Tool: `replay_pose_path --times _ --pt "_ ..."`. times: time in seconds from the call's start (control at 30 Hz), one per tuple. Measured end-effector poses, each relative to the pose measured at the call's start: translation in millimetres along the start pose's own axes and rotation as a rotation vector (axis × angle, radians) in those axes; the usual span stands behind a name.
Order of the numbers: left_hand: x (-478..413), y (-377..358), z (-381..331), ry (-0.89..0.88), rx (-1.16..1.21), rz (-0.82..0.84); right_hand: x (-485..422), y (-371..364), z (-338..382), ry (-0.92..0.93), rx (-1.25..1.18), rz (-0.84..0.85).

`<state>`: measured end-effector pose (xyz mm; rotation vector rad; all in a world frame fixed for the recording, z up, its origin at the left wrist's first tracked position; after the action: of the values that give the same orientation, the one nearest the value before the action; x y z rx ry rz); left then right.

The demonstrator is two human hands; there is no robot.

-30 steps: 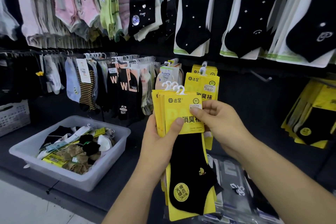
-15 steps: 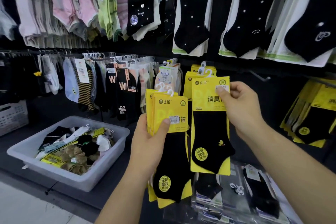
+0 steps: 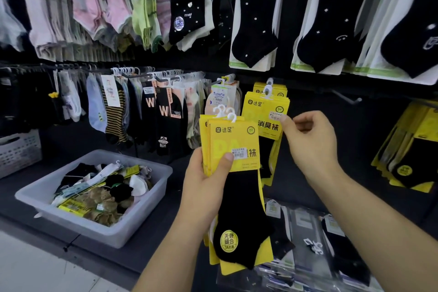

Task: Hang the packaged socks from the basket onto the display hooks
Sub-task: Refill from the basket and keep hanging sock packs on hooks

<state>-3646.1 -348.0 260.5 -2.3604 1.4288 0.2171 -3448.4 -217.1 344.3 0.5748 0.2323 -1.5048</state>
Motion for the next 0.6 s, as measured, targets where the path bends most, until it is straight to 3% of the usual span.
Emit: replay_pose_path --times 0.1,0.17,0.43,0.6 --pt "0.8 -4.0 -2.8 -0.024 0.012 0.0 26.9 -26.4 11.0 0.007 -0.11 0.252" --pt "1.5 -6.7 -4.8 -0.049 0.037 0.003 36.2 -35.5 11.1 0.009 -0.078 0.331" --pt "7.7 -14.8 -4.0 -0.021 0.08 0.086 33.6 -31.6 -9.0 -0.267 -0.407 0.397" --pt "4.1 -9.0 -5.2 -0.042 0.093 0.024 19.0 -12.8 -0.3 -0.22 -0.417 0.257"
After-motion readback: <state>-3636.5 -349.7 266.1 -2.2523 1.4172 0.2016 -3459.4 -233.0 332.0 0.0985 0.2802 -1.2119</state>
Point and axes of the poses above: each hand's wrist, its own x-axis away from the middle knuckle, its own y-axis out of the back of the hand, z = x × y, the point moved 8 cm from there along -x, towards the middle knuckle, and after that the axes turned 5 degrees about z, right-handed, at the moved point
